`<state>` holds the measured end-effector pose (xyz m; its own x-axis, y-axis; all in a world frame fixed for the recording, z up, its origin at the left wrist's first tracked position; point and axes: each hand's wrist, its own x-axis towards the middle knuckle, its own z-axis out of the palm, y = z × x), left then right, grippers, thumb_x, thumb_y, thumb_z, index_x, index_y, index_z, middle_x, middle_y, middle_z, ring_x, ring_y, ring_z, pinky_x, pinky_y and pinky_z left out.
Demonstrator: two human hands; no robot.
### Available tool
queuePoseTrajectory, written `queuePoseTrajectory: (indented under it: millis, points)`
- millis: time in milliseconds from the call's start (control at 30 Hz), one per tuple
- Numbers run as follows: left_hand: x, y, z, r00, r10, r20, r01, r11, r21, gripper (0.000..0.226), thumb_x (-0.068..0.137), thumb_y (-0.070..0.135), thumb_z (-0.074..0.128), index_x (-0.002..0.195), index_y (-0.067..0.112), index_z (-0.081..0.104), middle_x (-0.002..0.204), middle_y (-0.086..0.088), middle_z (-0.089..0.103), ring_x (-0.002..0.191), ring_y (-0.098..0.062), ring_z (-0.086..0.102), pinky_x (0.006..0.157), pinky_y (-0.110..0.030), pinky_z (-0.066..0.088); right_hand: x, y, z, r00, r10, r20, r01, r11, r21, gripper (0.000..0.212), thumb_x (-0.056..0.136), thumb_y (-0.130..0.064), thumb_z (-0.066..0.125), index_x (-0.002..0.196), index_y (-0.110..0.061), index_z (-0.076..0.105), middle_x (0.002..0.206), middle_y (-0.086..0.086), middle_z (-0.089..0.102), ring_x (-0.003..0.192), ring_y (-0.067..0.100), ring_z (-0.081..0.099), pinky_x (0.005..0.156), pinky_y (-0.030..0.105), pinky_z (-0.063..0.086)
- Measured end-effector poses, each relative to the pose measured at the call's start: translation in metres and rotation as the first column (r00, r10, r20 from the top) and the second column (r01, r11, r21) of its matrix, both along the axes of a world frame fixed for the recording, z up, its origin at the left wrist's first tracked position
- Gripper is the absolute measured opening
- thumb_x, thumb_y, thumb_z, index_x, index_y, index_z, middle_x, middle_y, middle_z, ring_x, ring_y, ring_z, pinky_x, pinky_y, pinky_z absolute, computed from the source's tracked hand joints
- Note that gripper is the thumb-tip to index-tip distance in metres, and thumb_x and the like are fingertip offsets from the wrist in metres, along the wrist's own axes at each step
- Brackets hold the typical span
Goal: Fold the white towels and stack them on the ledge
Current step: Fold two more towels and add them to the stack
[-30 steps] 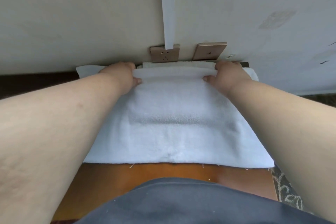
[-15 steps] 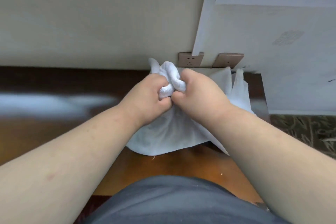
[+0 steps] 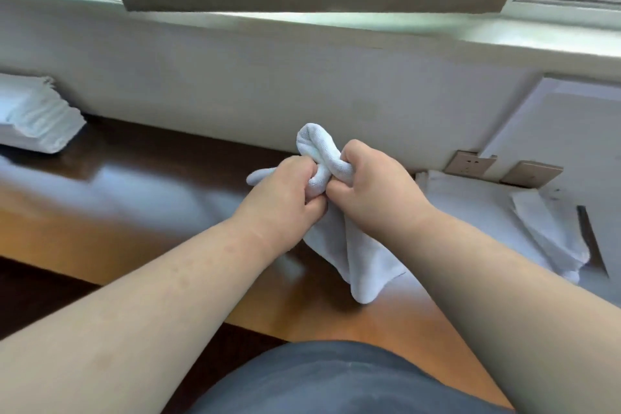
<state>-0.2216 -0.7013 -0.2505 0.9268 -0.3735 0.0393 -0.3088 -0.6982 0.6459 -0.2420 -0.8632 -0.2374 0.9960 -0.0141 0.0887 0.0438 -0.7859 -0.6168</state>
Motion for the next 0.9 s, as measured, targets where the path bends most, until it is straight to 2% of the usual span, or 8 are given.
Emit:
queuePoseTrajectory:
  millis: [100, 233, 333, 400, 467, 667, 900]
  points:
    - [0.003, 0.057, 0.015, 1.000, 0.002, 0.016, -0.003, 0.999, 0.052, 0.011, 0.080, 0.027, 0.054, 0.078, 0.025, 0.044, 0.078, 0.010, 0.051, 0.065, -0.011, 0.052, 0.055, -0.034, 0.045, 0.001, 0.059, 0.006, 0.999, -0.032, 0.035, 0.031, 0.999, 0.042, 0.021, 0.078, -0.032, 0.060, 0.077, -0.022, 0.041, 0.063, -0.006, 0.049, 0.053, 0.010, 0.042, 0.047, 0.029, 0.031]
    - [0.011, 0.129, 0.032, 0.998, -0.030, 0.062, 0.025, 0.997, 0.074, 0.018, 0.082, 0.022, 0.055, 0.074, 0.022, 0.039, 0.068, 0.009, 0.044, 0.053, -0.011, 0.042, 0.048, -0.028, 0.030, 0.007, 0.132, 0.013, 0.995, -0.080, 0.065, 0.074, 0.992, 0.100, 0.022, 0.077, -0.034, 0.057, 0.080, -0.017, 0.043, 0.063, -0.005, 0.049, 0.055, 0.014, 0.040, 0.050, 0.033, 0.037]
    - [0.015, 0.183, 0.040, 0.996, 0.004, 0.094, -0.013, 0.996, 0.092, 0.018, 0.082, 0.022, 0.055, 0.075, 0.024, 0.039, 0.070, 0.008, 0.046, 0.057, -0.014, 0.047, 0.050, -0.031, 0.037, 0.013, 0.185, 0.017, 0.994, -0.062, 0.094, 0.051, 0.992, 0.116, 0.022, 0.076, -0.034, 0.055, 0.079, -0.017, 0.042, 0.062, -0.005, 0.047, 0.053, 0.013, 0.037, 0.048, 0.033, 0.035]
    - [0.018, 0.216, 0.042, 0.993, 0.043, 0.113, -0.055, 0.993, 0.103, 0.014, 0.081, 0.023, 0.056, 0.079, 0.025, 0.042, 0.075, 0.008, 0.050, 0.063, -0.013, 0.052, 0.057, -0.038, 0.048, 0.019, 0.216, 0.018, 0.994, -0.035, 0.099, 0.023, 0.993, 0.119, 0.021, 0.076, -0.034, 0.054, 0.078, -0.017, 0.041, 0.062, -0.005, 0.048, 0.053, 0.013, 0.037, 0.047, 0.033, 0.035]
    - [0.023, 0.246, 0.040, 0.989, 0.074, 0.127, -0.085, 0.993, 0.084, 0.014, 0.081, 0.024, 0.056, 0.080, 0.025, 0.042, 0.080, 0.010, 0.049, 0.068, -0.009, 0.051, 0.063, -0.043, 0.050, 0.029, 0.244, 0.019, 0.995, 0.000, 0.100, -0.012, 0.992, 0.124, 0.021, 0.077, -0.034, 0.055, 0.078, -0.019, 0.041, 0.062, -0.004, 0.049, 0.052, 0.012, 0.038, 0.047, 0.032, 0.036]
    - [0.058, 0.318, 0.030, 0.958, 0.258, 0.126, -0.261, 0.965, 0.007, 0.018, 0.080, 0.030, 0.060, 0.085, 0.031, 0.043, 0.086, 0.013, 0.049, 0.071, -0.006, 0.052, 0.058, -0.030, 0.042, 0.087, 0.322, 0.014, 0.984, 0.122, 0.128, -0.141, 0.979, 0.150, 0.020, 0.077, -0.034, 0.055, 0.077, -0.020, 0.040, 0.060, -0.006, 0.047, 0.050, 0.010, 0.036, 0.044, 0.026, 0.032]
    - [0.104, 0.383, 0.037, 0.925, 0.352, 0.144, -0.367, 0.926, 0.089, 0.019, 0.080, 0.032, 0.061, 0.083, 0.030, 0.042, 0.083, 0.011, 0.048, 0.070, -0.011, 0.051, 0.059, -0.032, 0.039, 0.148, 0.388, 0.014, 0.962, 0.264, 0.074, -0.273, 0.946, 0.176, 0.022, 0.083, -0.033, 0.057, 0.081, -0.016, 0.044, 0.065, -0.003, 0.053, 0.055, 0.013, 0.044, 0.047, 0.028, 0.034]
